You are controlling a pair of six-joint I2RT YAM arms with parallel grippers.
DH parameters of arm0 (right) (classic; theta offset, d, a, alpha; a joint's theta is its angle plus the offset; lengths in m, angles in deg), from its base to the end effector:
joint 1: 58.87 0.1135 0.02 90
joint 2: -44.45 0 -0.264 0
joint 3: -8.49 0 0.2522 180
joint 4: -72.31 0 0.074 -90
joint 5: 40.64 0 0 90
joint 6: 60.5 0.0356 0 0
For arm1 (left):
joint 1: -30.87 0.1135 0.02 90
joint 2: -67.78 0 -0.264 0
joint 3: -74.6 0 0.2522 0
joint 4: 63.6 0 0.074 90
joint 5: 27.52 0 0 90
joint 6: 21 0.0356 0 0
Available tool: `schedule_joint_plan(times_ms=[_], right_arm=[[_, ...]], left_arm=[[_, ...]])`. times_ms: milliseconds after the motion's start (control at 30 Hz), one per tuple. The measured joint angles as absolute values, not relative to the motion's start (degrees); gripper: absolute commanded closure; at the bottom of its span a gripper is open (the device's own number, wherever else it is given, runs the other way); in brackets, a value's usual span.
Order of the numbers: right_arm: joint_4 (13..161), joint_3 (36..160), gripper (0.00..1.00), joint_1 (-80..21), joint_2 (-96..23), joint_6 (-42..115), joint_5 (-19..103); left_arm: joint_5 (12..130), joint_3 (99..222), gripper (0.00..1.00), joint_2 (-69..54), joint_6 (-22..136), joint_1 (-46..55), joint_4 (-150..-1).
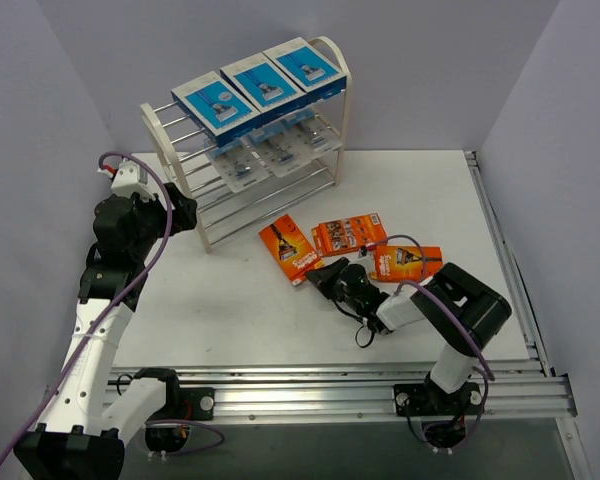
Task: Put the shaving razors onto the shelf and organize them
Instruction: Grab a shaving razor with the right arm, then place the shaving razor onto shelf
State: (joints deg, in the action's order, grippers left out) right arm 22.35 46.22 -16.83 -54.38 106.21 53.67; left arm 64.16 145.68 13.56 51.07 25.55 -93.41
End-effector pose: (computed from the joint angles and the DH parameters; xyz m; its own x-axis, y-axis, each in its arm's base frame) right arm 0.2171 0.1921 0.1324 -0.6296 0.7391 -0.2397 -0.0013 0.3075 0.9515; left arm 0.2128 -0.0209 0.3763 -0.2496 -0.2858 -0.9252 0.0466 0.9508 -0.3063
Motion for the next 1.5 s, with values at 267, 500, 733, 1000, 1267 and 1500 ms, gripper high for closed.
schedule_joint_plan(times_ms=[267,500,733,1000,1267,1500], right_arm=[[31.57,53.39,1.00,-21.07,-47.78,97.21,47.23],[43.24,61.17,1.00,-26.97,-47.73,85.03,37.50],[59.02,73.21,1.00,-27.45,-47.93,69.56,34.94],[67.13,77.60,1.00,-31.93,-48.43,61.62,33.54],[72.42,84.93,1.00,-35.89,-53.11,56.29,31.12],[73.69,88.36,1.00,-40.28,-57.07,54.69,24.76]], left_arm=[[64.31,145.68,0.06,13.48,51.04,25.55,-93.41],[64.31,145.68,0.06,13.32,51.04,25.55,-93.41],[64.31,145.68,0.06,12.89,51.04,25.55,-93.41],[64.29,145.68,0.06,12.47,51.04,25.55,-93.41],[64.24,145.68,0.06,12.30,51.11,25.55,-93.41],[64.22,145.68,0.06,12.12,51.20,25.55,-93.41]])
